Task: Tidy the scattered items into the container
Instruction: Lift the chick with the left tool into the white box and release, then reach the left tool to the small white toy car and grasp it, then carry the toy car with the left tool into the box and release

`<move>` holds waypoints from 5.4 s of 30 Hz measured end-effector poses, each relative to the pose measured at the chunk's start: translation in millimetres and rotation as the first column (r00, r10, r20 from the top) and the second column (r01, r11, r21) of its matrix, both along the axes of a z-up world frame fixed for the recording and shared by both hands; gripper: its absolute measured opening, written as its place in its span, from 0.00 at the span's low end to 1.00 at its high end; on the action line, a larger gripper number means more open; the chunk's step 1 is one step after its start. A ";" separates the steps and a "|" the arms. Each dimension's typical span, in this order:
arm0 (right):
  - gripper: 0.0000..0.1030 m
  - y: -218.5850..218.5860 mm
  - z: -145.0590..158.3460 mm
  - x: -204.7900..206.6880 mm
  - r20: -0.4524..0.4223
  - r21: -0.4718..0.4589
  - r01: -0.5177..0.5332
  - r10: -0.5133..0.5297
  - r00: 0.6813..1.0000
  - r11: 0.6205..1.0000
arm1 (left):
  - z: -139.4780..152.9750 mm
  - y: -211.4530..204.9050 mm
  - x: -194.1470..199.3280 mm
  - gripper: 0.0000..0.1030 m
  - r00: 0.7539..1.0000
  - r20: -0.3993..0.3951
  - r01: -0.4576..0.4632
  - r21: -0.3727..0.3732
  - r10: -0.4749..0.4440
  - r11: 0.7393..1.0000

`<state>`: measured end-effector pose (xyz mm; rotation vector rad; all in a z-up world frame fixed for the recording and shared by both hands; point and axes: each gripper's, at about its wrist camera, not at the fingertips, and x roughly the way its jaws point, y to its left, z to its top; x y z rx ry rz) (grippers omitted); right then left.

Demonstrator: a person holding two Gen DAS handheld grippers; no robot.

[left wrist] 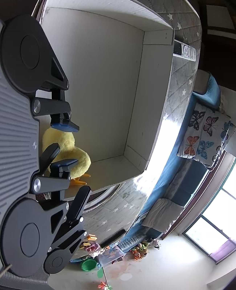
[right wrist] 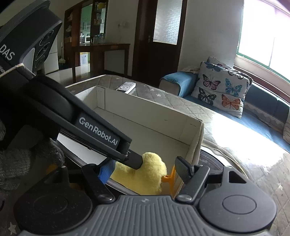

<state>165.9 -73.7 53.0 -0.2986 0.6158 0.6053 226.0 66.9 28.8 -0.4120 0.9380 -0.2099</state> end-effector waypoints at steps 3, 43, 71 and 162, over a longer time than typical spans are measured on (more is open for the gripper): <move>0.73 -3.4 3.1 -6.2 0.020 0.001 0.009 -0.009 1.000 1.000 | 1.9 -1.5 -3.3 0.34 1.000 0.007 -0.001 0.010 0.001 1.000; 0.90 -121.0 -27.4 -141.9 -0.025 0.066 0.289 -0.288 0.957 0.955 | 6.6 -93.1 -113.5 0.35 0.987 0.062 0.145 0.066 -0.150 0.987; 0.49 -137.6 -49.1 -133.0 -0.103 0.100 0.382 -0.372 0.922 0.919 | -19.9 -153.6 -88.3 0.34 0.974 -0.038 0.222 -0.002 -0.222 0.975; 0.69 -68.4 -19.3 -104.3 0.015 0.143 0.182 -0.186 0.982 0.973 | 28.3 -59.6 -100.8 0.25 0.990 0.139 0.015 0.045 -0.021 0.999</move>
